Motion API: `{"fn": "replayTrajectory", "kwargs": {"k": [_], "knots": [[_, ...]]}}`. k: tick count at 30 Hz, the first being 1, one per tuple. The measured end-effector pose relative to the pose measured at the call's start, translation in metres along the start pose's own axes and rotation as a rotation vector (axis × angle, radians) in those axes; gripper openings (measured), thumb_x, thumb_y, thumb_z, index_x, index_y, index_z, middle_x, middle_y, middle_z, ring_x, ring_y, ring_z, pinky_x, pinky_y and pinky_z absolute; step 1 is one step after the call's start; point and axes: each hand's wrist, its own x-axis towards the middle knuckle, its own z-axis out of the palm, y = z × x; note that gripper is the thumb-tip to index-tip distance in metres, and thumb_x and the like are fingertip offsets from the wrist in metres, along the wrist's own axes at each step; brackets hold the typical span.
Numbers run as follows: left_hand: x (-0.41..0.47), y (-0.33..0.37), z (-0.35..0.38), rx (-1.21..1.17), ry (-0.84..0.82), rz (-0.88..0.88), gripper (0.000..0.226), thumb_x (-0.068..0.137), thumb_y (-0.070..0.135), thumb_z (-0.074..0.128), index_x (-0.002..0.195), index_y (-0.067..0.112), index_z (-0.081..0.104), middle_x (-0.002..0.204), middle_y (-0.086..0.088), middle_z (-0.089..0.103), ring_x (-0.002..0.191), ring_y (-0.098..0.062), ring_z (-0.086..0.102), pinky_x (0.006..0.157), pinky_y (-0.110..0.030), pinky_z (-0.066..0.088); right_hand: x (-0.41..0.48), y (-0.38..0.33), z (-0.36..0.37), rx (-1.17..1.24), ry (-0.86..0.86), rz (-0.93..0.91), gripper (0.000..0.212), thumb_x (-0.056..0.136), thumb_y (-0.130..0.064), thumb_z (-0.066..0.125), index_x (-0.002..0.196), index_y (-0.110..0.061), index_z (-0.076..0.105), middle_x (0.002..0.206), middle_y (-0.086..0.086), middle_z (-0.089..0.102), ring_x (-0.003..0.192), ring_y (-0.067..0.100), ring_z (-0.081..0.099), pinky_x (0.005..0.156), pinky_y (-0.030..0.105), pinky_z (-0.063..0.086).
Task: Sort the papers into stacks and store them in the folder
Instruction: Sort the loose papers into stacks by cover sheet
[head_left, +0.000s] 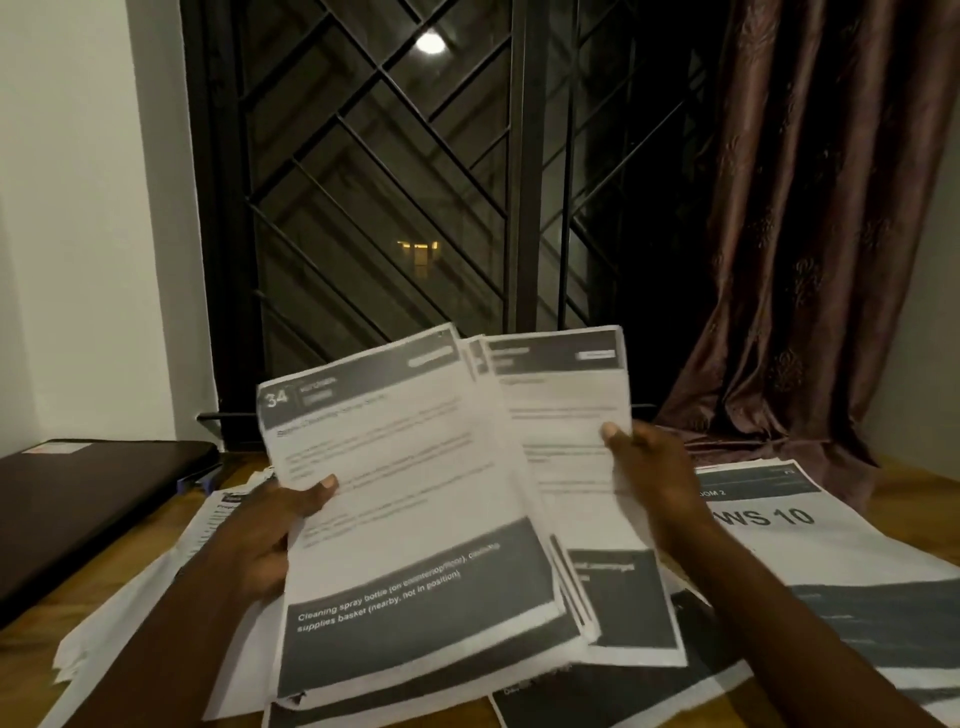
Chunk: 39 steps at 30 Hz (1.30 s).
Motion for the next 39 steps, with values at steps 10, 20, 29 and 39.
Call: {"fn": "replayTrajectory", "kwargs": {"k": [10,20,29,39], "knots": [[-0.006,0.012,-0.022,-0.023,0.012,0.031,0.029,0.097,0.001,0.044,0.117,0.012,0.063,0.1,-0.015,0.075,0.077,-0.03,0.074,0.06,-0.047,0.06,0.039,0.014,-0.056,-0.437,0.156,-0.058,0.029,0.094,-0.029,0.056,0.086,-0.003,0.067,0.079,0.013,0.069,0.079,0.031,0.065,0.077,0.036,0.049],[-0.013,0.011,-0.011,-0.053,-0.09,0.029,0.032,0.098,0.003,0.042,0.116,0.016,0.065,0.106,-0.012,0.074,0.084,-0.029,0.074,0.062,-0.044,0.061,0.016,0.025,-0.024,-0.64,-0.112,-0.114,0.023,0.097,-0.024,0.053,0.076,-0.021,0.063,0.068,-0.008,0.059,0.061,0.003,0.054,0.05,0.009,0.038],[-0.011,0.023,-0.035,-0.195,-0.023,0.132,0.082,0.062,0.013,0.086,0.138,0.02,0.055,0.138,0.0,0.058,0.132,-0.021,0.049,0.104,-0.039,0.045,0.009,0.061,-0.004,-0.967,-0.226,0.01,0.023,0.088,-0.038,0.063,0.084,-0.019,0.05,0.099,0.003,0.057,0.085,0.016,0.052,0.064,0.026,0.037],[-0.003,-0.003,-0.004,0.056,-0.033,-0.001,0.039,0.085,0.003,0.06,0.123,0.013,0.06,0.112,-0.015,0.072,0.096,-0.035,0.071,0.072,-0.052,0.059,-0.037,0.0,0.033,0.002,-0.581,0.241,0.05,0.098,-0.05,0.034,0.109,-0.015,0.067,0.099,0.002,0.073,0.093,0.019,0.069,0.084,0.032,0.053]]}}
